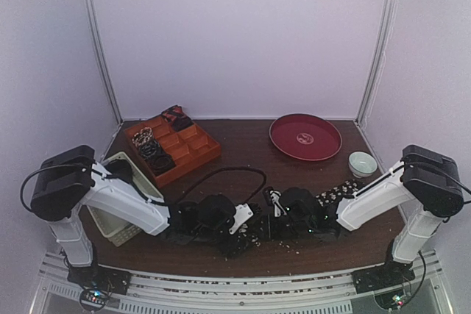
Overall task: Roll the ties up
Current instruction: Roll the tie at the center of the board.
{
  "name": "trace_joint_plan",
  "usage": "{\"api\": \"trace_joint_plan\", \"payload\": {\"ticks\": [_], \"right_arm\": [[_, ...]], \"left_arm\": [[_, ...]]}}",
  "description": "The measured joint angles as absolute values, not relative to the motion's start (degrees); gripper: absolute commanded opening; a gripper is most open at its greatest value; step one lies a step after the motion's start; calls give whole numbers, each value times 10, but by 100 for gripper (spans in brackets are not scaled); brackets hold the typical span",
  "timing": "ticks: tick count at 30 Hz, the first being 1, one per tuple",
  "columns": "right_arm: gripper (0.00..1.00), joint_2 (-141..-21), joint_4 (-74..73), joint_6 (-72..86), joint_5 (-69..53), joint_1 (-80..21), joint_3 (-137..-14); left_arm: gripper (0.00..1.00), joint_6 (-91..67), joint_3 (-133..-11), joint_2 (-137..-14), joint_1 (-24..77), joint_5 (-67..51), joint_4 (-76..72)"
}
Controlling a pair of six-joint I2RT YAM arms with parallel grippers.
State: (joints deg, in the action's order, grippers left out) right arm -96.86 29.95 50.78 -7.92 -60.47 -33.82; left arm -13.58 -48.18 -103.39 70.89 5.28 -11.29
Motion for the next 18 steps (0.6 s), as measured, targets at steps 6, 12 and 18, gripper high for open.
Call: {"api": "trace_joint_plan", "payload": {"ticks": [6, 12, 18], "right_arm": [[21, -969, 299, 508, -79, -604, -338], [23, -968, 299, 507, -79, -604, -338], [24, -963, 291, 503, -80, -601, -338]], "left_arm": [[78, -121, -485, -1043, 709, 55, -104], [66, -110, -478, -1040, 709, 43, -114], [52, -101, -477, -1041, 707, 20, -115]]}}
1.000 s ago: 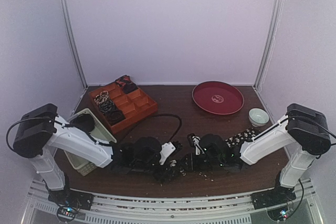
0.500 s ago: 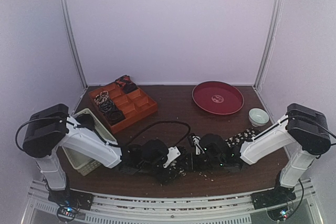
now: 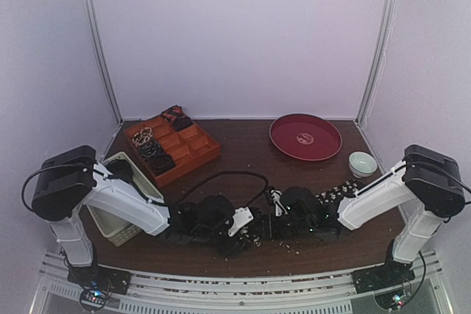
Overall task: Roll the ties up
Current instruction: Roll the tie at the center of the board.
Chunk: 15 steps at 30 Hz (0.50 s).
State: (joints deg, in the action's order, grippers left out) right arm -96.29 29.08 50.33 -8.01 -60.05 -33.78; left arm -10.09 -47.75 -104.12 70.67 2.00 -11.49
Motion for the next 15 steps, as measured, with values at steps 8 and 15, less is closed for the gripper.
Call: {"api": "trace_joint_plan", "payload": {"ticks": [8, 15], "right_arm": [[23, -950, 274, 492, -81, -597, -335], [22, -957, 281, 493, -94, -594, -335]], "left_arm": [[41, -86, -478, -1042, 707, 27, -115], [58, -75, -478, -1041, 709, 73, -98]]}}
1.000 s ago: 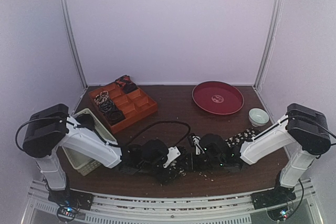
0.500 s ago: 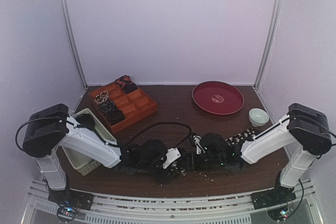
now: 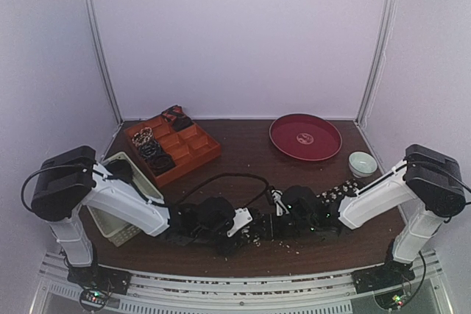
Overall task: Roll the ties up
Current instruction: Roll the tie at the center of the board.
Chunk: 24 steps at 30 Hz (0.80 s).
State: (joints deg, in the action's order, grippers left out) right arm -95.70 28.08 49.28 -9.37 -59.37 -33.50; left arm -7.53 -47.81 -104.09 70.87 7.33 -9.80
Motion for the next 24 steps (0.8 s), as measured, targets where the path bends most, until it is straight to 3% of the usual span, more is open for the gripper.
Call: {"api": "trace_joint_plan", "payload": {"ticks": [4, 6, 16, 24], "right_arm": [[21, -962, 290, 494, -99, -594, -336], [21, -964, 292, 495, -100, -594, -336], [21, -973, 306, 510, -107, -594, -338], [21, -973, 307, 515, -107, -594, -338]], "left_arm": [[59, -92, -469, -1019, 709, 100, -75], [53, -113, -449, -994, 709, 105, -71], [2, -249, -356, -938, 709, 112, -101], [0, -323, -412, -999, 709, 126, -121]]}}
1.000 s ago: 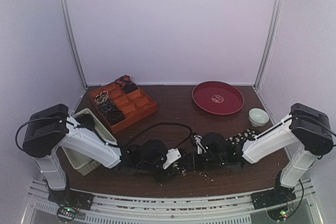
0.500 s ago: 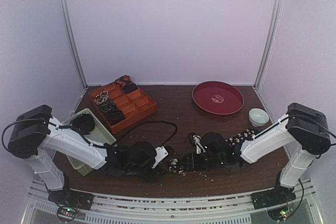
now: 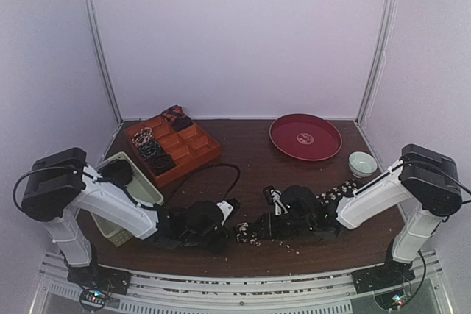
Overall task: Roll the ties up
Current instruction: Roll the tie at the center of the board.
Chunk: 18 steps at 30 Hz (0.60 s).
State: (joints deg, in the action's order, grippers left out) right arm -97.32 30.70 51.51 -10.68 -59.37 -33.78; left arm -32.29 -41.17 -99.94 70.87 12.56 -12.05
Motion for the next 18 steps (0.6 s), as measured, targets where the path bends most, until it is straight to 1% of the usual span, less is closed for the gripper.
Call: {"api": "trace_joint_plan", "payload": {"ticks": [6, 18], "right_arm": [[22, -973, 308, 515, -102, -594, -336], [27, -968, 300, 509, -89, -593, -334]], "left_arm": [[0, -341, -419, -1014, 708, 107, -146], [0, -375, -386, -1014, 706, 68, -221]]}}
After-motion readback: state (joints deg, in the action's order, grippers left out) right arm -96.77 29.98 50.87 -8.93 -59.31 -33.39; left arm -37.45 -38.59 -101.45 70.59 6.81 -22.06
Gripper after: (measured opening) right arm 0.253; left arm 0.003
